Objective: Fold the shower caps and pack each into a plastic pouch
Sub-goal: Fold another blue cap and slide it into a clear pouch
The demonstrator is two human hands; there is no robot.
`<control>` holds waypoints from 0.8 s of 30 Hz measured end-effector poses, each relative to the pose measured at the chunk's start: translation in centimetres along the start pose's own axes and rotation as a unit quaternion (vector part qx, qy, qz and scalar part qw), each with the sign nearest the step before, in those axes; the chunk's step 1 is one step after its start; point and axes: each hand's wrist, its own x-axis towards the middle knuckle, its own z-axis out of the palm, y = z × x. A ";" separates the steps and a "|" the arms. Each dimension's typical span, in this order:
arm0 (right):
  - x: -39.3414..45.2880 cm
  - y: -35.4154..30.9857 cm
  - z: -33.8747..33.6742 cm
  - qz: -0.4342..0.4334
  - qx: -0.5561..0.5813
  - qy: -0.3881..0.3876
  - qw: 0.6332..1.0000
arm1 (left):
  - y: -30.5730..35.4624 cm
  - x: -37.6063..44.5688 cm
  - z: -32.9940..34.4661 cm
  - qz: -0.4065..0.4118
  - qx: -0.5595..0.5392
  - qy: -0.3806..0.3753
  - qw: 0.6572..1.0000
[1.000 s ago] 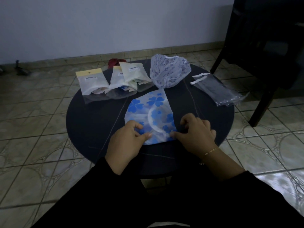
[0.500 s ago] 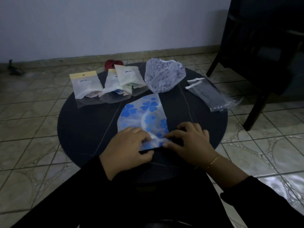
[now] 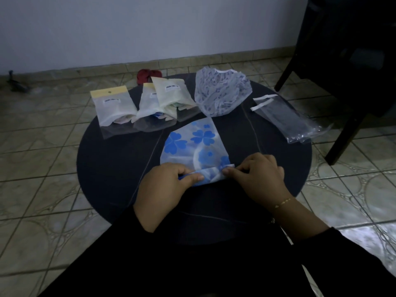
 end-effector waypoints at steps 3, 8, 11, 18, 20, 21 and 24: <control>0.6 -0.6 0.0 0.032 -0.002 -0.018 0.999 | -0.1 0.5 0.0 -0.019 0.023 0.007 1.000; 1.4 -1.3 0.1 0.063 -0.037 -0.037 0.997 | 0.1 0.7 0.4 -0.019 0.099 0.031 0.994; 1.1 -1.4 0.1 0.065 -0.067 -0.016 0.995 | -0.5 0.1 0.9 0.101 0.151 0.143 0.973; 0.3 -0.9 0.5 -0.078 -0.102 0.036 0.991 | -1.0 -0.1 1.1 0.231 0.195 0.094 0.948; 0.2 -0.4 0.5 -0.093 -0.129 0.049 0.986 | -1.4 -0.1 0.7 0.219 0.172 0.051 0.959; 0.2 -0.1 0.5 -0.101 -0.143 0.054 0.983 | -1.7 -0.1 0.6 0.214 0.163 0.031 0.962; 0.1 0.4 0.6 -0.139 -0.172 0.050 0.974 | -2.1 -0.1 0.4 0.208 0.141 0.015 0.968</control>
